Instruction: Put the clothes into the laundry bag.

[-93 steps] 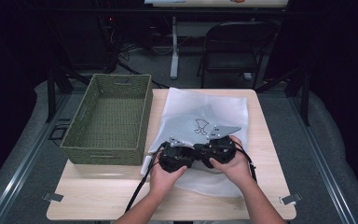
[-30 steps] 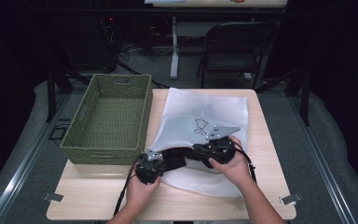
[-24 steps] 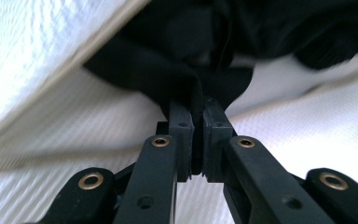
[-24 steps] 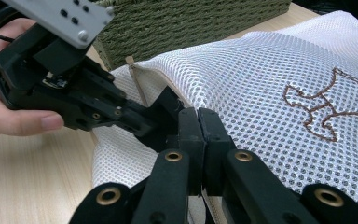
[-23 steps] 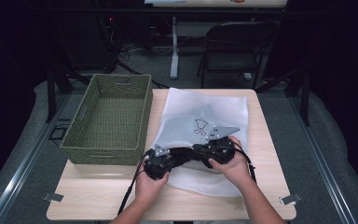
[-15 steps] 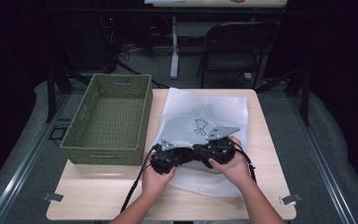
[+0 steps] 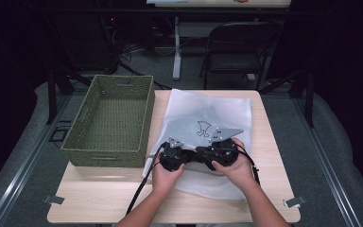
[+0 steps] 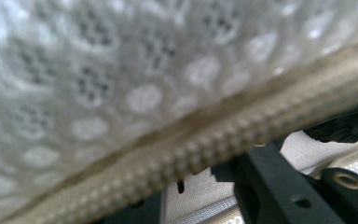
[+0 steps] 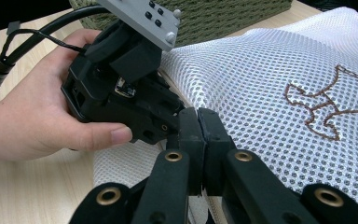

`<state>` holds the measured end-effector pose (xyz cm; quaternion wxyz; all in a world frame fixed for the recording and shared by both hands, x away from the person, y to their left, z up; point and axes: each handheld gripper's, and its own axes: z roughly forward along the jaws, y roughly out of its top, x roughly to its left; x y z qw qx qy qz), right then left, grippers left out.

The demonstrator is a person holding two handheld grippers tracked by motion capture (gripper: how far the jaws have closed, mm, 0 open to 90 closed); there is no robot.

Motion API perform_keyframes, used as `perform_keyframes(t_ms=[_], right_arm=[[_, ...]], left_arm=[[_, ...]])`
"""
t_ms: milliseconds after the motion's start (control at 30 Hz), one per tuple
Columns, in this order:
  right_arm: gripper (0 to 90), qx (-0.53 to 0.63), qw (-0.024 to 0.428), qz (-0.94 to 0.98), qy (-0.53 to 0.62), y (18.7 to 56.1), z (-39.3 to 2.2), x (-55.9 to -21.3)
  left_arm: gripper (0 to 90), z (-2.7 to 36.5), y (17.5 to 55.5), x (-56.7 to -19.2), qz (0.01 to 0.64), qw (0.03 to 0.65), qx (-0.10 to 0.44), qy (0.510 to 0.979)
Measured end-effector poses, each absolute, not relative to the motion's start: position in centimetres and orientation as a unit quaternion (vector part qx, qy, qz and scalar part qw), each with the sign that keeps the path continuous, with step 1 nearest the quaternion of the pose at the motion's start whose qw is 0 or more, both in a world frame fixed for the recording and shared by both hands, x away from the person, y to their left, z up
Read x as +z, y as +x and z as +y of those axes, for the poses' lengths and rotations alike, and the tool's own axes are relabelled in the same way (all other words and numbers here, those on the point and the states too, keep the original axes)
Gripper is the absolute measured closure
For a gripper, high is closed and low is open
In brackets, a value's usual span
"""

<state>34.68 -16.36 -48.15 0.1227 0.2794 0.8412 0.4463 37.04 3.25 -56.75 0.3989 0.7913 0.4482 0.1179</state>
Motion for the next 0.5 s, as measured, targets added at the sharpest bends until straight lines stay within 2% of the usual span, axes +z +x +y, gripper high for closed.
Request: perform_keyframes(t_ms=[133, 300, 500], right_arm=[[89.3, 0.446, 0.123, 0.841, 0.28, 34.7, -16.4, -48.2], [89.3, 0.445, 0.124, 0.842, 0.28, 34.8, -16.5, -48.2], [89.3, 0.444, 0.124, 0.842, 0.28, 34.7, -16.5, -48.2]], left_arm=[[67.9, 3.5, 36.8, -56.4, 0.446, 0.389, 0.114, 0.798], [52.7, 4.2, 36.0, -56.0, 0.434, 0.379, 0.106, 0.811], [45.1, 5.4, 34.5, -55.2, 0.419, 0.391, 0.105, 0.813]])
